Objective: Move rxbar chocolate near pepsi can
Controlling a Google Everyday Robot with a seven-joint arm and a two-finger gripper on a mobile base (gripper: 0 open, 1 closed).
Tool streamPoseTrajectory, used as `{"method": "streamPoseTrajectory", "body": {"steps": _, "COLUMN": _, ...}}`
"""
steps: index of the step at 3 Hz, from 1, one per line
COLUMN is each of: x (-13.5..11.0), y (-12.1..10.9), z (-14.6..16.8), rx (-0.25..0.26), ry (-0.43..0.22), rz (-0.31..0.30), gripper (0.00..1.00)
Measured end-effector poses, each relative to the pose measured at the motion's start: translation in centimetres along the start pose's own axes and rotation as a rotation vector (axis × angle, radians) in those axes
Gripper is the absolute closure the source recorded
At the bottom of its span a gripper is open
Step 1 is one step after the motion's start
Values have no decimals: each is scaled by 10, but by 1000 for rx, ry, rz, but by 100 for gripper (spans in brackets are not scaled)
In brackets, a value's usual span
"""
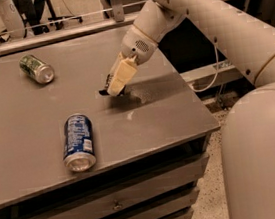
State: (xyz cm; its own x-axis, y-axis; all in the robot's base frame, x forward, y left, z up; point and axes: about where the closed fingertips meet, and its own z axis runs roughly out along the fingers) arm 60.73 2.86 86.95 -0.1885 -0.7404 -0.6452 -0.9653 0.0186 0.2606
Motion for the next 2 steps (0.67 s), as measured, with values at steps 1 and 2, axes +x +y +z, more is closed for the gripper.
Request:
{"method": "streamPoseTrajectory", "body": {"steps": 1, "x": 4, "y": 15, "z": 18, "rx": -62, "ry": 30, "rz": -54, "gripper": 100}}
{"method": "streamPoseTrajectory", "body": {"steps": 2, "x": 10, "y": 38, "z": 28, "rx": -126, "ry": 66, "rz": -124, "gripper": 100}}
